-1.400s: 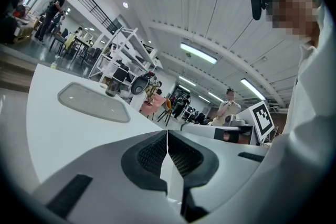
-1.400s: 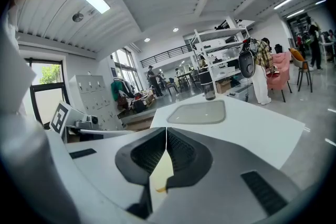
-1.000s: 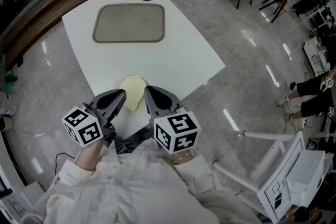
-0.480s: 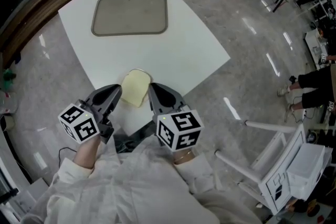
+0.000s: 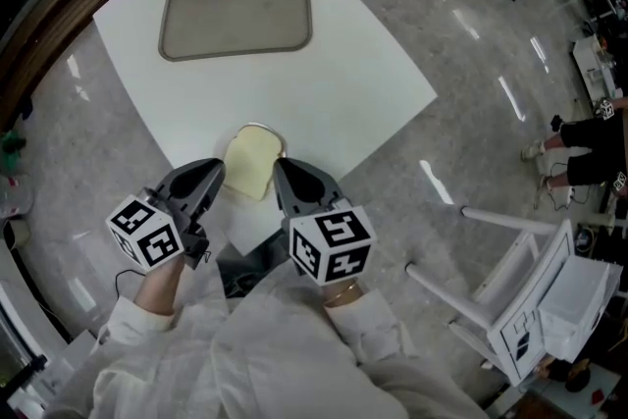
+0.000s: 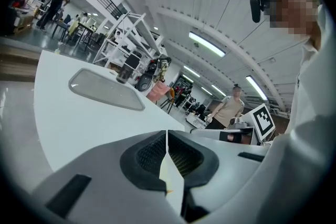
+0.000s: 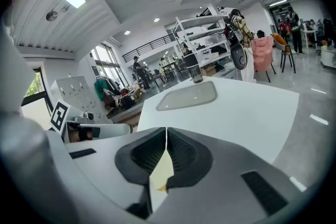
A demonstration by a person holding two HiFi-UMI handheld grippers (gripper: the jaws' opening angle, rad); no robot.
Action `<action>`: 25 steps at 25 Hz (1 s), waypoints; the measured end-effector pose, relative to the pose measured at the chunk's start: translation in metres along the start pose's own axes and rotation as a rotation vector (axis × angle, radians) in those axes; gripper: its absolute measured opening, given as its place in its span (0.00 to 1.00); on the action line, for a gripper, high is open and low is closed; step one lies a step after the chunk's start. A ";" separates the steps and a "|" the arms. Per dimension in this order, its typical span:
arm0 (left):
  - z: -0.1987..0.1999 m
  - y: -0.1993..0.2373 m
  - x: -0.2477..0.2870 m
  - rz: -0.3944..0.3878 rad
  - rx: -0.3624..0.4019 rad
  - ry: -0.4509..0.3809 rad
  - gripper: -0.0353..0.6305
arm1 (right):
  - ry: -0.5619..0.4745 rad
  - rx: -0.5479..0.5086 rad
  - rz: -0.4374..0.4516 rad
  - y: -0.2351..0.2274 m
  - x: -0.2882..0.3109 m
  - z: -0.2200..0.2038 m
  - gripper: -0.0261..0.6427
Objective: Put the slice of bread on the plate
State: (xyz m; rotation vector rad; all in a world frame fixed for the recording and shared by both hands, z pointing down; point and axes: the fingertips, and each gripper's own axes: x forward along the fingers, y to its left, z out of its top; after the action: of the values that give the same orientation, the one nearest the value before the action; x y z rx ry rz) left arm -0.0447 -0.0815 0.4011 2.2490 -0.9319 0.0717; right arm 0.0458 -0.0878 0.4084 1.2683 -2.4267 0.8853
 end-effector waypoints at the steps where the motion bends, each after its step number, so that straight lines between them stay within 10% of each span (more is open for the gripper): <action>1: -0.001 0.004 0.001 -0.001 -0.002 0.007 0.07 | 0.007 0.004 0.000 -0.001 0.003 -0.002 0.06; 25: -0.031 0.068 0.017 0.125 -0.036 0.101 0.07 | 0.156 0.116 -0.050 -0.035 0.026 -0.063 0.06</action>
State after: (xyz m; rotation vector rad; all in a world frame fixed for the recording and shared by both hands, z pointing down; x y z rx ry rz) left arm -0.0697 -0.1065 0.4685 2.1323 -1.0102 0.2208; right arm 0.0555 -0.0803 0.4844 1.2433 -2.2424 1.0820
